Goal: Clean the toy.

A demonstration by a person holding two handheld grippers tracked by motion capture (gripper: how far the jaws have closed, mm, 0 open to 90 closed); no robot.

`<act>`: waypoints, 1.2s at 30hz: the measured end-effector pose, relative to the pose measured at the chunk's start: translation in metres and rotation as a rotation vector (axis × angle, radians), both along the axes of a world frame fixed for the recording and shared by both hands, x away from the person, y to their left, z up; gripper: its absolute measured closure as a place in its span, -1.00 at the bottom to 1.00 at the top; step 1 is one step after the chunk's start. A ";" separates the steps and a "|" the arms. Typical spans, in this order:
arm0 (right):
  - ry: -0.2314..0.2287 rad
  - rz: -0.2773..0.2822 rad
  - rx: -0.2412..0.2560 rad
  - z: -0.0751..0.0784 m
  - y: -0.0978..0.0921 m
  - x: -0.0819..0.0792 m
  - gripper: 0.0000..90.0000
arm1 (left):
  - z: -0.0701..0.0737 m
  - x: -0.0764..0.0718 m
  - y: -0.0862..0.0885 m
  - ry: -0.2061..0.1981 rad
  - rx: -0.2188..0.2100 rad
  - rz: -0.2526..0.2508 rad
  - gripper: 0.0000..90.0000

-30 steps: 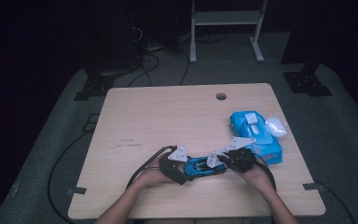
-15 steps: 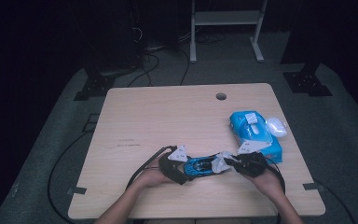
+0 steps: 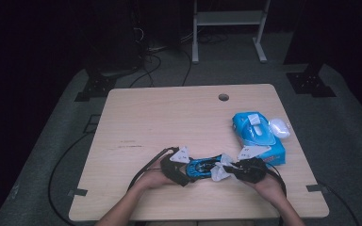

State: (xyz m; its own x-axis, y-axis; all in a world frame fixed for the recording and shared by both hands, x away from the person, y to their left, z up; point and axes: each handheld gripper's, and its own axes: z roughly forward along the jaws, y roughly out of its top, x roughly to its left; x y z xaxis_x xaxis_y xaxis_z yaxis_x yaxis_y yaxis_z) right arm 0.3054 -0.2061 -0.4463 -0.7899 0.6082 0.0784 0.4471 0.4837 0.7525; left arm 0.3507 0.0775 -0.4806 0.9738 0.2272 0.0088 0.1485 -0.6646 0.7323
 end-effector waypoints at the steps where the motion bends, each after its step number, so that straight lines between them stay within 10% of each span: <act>1: 0.007 -0.001 0.006 0.000 -0.001 0.001 0.82 | 0.002 0.000 -0.002 0.001 0.019 0.006 -0.46; 6: 0.011 -0.003 0.009 -0.002 -0.001 0.000 0.82 | 0.007 -0.002 -0.005 0.007 0.067 0.026 -0.49; 21: -0.036 -0.024 0.009 -0.006 0.000 -0.008 0.83 | 0.010 0.013 0.012 0.216 -0.075 0.090 -0.52; 36: -0.072 -0.015 0.009 -0.009 -0.002 -0.016 0.83 | 0.006 0.020 0.013 0.315 -0.128 0.152 -0.46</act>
State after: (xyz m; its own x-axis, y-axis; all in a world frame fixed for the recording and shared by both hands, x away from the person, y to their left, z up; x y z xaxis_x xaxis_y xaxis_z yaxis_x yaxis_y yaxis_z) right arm 0.2895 -0.2081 -0.4552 -0.7847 0.6192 0.0274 0.3986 0.4703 0.7873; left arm 0.3707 0.0902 -0.4742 0.8791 0.3497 -0.3240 0.4702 -0.5238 0.7103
